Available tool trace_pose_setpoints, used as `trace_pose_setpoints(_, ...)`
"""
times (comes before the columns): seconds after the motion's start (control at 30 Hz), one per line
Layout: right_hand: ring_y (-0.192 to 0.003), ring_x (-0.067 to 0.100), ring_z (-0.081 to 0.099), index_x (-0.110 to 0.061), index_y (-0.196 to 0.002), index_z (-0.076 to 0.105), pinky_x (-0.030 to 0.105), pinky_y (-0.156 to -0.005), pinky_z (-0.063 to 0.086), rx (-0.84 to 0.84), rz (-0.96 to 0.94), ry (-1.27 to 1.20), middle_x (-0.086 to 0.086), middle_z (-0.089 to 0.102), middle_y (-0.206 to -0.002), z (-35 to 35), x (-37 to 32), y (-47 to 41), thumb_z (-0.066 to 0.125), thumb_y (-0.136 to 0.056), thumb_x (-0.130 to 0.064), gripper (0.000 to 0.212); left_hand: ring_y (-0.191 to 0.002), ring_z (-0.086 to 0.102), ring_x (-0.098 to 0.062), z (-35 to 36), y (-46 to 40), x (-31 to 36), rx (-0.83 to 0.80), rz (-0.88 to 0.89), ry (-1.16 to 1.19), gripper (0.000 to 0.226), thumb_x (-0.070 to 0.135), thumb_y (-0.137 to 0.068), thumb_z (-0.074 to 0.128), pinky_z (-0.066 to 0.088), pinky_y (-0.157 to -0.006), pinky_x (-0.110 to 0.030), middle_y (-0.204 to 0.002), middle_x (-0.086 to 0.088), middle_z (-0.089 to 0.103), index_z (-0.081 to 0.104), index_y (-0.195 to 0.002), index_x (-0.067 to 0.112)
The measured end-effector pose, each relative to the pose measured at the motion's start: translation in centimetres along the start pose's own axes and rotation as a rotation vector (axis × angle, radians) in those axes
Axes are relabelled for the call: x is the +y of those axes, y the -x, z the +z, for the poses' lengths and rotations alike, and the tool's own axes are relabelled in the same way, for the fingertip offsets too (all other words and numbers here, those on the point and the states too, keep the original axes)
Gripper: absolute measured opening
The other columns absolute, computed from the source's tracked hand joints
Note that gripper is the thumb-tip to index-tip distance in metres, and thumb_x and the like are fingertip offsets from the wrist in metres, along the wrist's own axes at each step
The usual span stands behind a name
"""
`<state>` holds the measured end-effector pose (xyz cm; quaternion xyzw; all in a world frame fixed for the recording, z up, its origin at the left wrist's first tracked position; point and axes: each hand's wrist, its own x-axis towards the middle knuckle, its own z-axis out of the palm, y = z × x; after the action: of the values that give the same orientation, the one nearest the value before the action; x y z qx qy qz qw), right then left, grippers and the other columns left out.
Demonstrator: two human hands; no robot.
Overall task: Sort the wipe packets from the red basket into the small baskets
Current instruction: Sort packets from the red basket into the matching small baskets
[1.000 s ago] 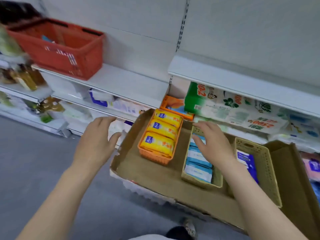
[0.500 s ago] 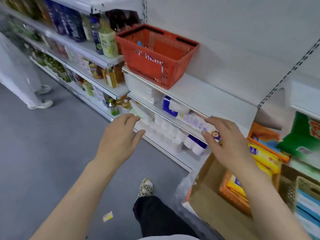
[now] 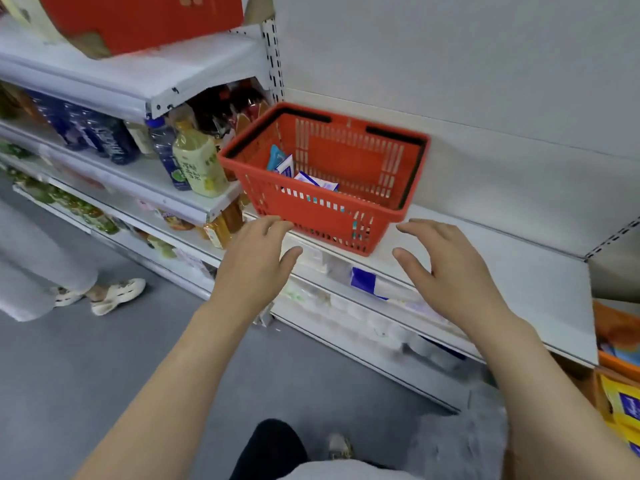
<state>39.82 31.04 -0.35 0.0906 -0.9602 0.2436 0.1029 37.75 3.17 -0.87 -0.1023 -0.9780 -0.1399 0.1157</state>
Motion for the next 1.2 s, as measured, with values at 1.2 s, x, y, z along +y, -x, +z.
trace_pose_setpoints(1.2, -0.079, 0.015, 0.068, -0.002, -0.105, 0.069, 0.023, -0.063, 0.054, -0.427, 0.687, -0.866, 0.009, 0.073, -0.092, 20.4, 1.9, -38.5, 0.079, -0.083, -0.021, 0.030, -0.123, 0.056, -0.019, 10.9, -38.5, -16.7, -0.739, -0.071, 0.562, 0.061, 0.044, -0.086, 0.069, 0.045, -0.104, -0.038, -0.136, -0.004, 0.057, 0.051, -0.138, 0.018)
